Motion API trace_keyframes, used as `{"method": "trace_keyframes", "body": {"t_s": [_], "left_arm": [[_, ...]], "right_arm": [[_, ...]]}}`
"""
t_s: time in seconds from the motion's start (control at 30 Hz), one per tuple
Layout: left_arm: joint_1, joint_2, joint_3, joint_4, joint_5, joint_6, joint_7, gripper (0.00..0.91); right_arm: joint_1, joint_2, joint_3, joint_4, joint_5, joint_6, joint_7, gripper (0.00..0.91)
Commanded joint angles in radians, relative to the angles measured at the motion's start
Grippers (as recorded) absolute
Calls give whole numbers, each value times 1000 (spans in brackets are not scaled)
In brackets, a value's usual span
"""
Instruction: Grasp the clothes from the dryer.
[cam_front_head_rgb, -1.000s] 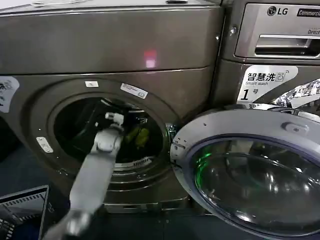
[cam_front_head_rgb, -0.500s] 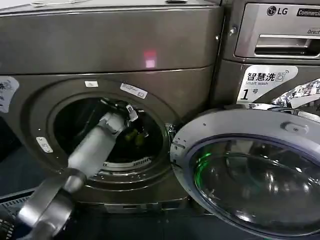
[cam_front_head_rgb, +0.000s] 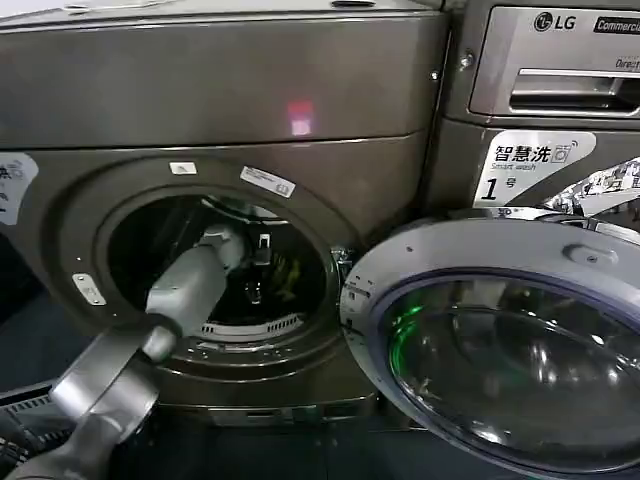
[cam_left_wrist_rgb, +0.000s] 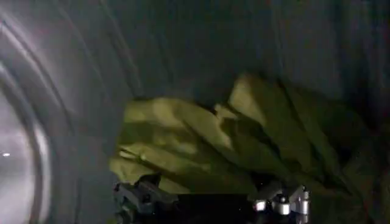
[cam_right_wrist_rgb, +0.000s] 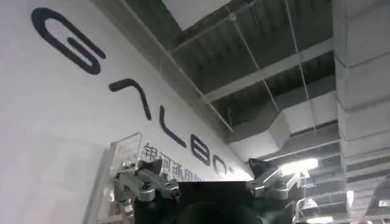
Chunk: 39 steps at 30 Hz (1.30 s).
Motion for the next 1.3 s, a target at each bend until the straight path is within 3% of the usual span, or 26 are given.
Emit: {"method": "trace_keyframes", "body": {"t_s": [0.03,0.33,0.37,0.4,0.43,0.5,0.57,1.3], "left_arm": [[-9,-22,24,74,134,-46,64,907],[-1,-68,-1,134,130,-36,39,899],[-1,-69,-4,138,129,-35,38,637],[-1,-69,-7,140,127,-34,34,444],[-1,-69,-13,143,119,-32,25,137],[-3,-69,-19,145,109,-30,19,114],[-7,-69,-20,145,104,-32,17,11],[-41,-72,-55,140,38,-56,21,0]], "right_arm": [[2,0,2,2,-1,0,3,907],[1,3,6,1,12,15,-1,907],[1,4,6,2,13,15,-1,907],[-2,6,8,4,14,16,-1,907],[-3,6,10,5,18,16,-1,907],[-7,7,13,5,23,17,-1,907],[-8,7,15,7,25,17,-1,907],[-3,16,18,5,30,22,-3,907]]}}
